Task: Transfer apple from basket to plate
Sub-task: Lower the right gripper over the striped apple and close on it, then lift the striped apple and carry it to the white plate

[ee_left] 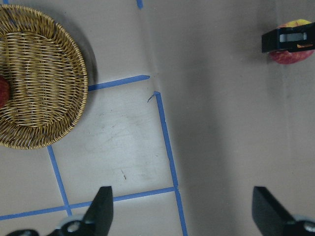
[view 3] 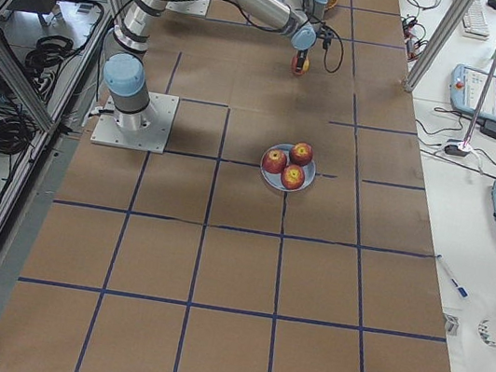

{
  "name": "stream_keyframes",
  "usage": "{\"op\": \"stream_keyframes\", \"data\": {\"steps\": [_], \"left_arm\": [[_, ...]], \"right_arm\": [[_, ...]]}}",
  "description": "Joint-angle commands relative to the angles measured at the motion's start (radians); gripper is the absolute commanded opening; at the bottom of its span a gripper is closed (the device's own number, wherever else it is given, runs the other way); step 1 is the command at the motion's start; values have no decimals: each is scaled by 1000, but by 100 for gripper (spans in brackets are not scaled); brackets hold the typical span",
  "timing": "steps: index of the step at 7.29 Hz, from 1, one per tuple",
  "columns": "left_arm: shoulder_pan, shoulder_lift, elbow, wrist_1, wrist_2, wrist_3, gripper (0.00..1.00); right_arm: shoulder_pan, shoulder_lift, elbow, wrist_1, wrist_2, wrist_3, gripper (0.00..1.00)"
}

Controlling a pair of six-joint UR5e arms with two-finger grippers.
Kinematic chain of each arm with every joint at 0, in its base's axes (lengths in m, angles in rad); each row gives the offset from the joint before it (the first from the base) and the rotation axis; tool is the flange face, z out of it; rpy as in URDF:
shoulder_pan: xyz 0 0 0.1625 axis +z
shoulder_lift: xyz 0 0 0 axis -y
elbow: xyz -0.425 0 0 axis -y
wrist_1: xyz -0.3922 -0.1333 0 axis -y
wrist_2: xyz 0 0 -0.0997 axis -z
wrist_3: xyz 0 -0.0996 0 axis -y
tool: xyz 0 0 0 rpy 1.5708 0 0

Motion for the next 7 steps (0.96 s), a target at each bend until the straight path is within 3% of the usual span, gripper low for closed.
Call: {"op": "stream_keyframes", "data": {"steps": [1,4,7], "left_arm": [[0,1,0,-2,0,1,99],[0,8,0,-2,0,6,99],[0,11,0,-3,0,7,99]], "right_arm": [[-21,-29,-39,15,-4,-29,57],[-111,-191,-101,267,-6,-134,56],[-433,-362,-78,447,-9,-537,56]]}}
